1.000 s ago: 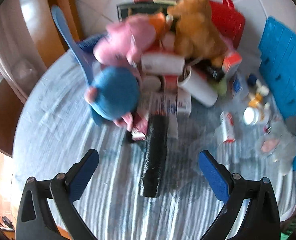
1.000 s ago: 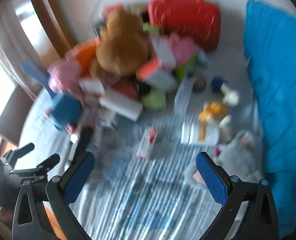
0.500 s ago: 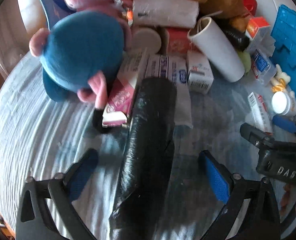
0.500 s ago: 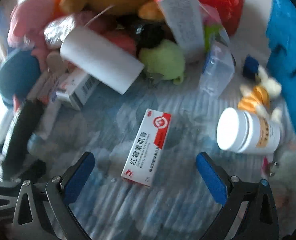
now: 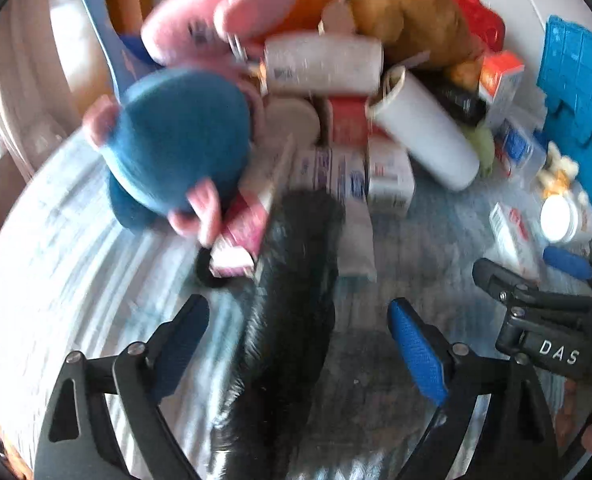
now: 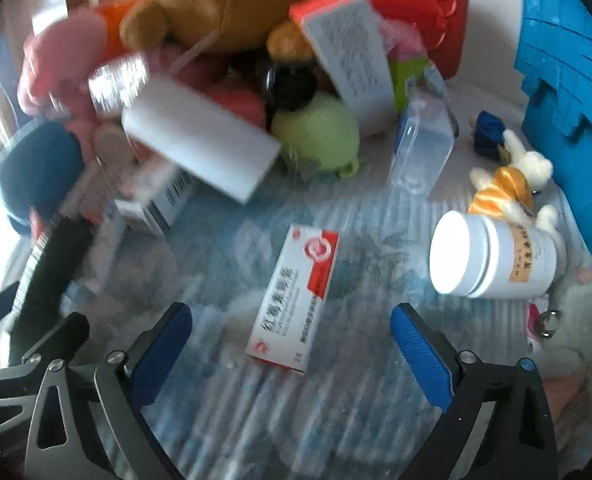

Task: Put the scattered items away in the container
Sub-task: 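Grasp the black rolled bag with the left tool while the right tool grasps the red-white ointment box, then carry the black roll and ointment box over the blue crate with both tools, then open both tools to drop the roll and ointment box into the crate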

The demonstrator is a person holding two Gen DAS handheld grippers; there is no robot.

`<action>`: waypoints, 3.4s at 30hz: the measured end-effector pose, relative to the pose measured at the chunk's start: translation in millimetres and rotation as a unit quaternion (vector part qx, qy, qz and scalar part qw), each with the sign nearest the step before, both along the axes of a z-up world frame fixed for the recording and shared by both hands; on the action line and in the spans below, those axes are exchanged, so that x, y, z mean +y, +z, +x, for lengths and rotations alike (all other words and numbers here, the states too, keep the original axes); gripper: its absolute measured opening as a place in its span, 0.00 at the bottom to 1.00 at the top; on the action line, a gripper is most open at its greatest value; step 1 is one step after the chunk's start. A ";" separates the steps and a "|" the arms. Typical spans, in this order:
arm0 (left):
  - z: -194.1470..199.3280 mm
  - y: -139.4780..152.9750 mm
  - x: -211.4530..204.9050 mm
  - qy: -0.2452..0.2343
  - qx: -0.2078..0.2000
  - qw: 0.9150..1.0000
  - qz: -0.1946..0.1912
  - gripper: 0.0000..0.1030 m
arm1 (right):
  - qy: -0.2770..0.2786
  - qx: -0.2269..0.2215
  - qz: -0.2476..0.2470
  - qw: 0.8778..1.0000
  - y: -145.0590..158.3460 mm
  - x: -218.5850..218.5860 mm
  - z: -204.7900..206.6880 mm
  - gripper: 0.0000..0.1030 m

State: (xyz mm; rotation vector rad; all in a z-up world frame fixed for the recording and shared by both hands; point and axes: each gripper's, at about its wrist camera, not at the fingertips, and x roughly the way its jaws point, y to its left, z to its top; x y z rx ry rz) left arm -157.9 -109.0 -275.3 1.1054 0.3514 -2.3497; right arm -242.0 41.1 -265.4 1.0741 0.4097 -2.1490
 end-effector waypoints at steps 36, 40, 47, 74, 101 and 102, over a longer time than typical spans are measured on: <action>-4.6 97.7 25.3 -0.002 0.048 0.999 -0.008 0.34 | 0.017 0.038 -0.058 0.997 101.2 -2.2 42.4 0.25; -2.8 130.7 32.8 -0.017 0.057 0.998 -0.015 0.34 | 0.006 0.043 -0.070 0.997 135.3 8.5 39.1 0.25; 4.0 191.0 42.0 -0.045 0.095 0.994 -0.020 0.34 | -0.012 0.086 -0.086 0.993 204.6 26.2 46.1 0.25; -77.9 364.8 255.3 -0.172 0.239 0.952 -0.082 0.34 | -0.098 0.238 -0.128 0.958 392.1 238.7 -25.8 0.25; -373.4 194.8 454.0 -0.233 -0.193 0.953 0.023 0.34 | -0.095 -0.062 0.165 0.980 184.1 378.1 -344.1 0.25; -377.2 192.3 455.6 -0.235 -0.195 0.952 0.025 0.34 | -0.098 -0.063 0.175 0.978 178.4 378.3 -347.6 0.25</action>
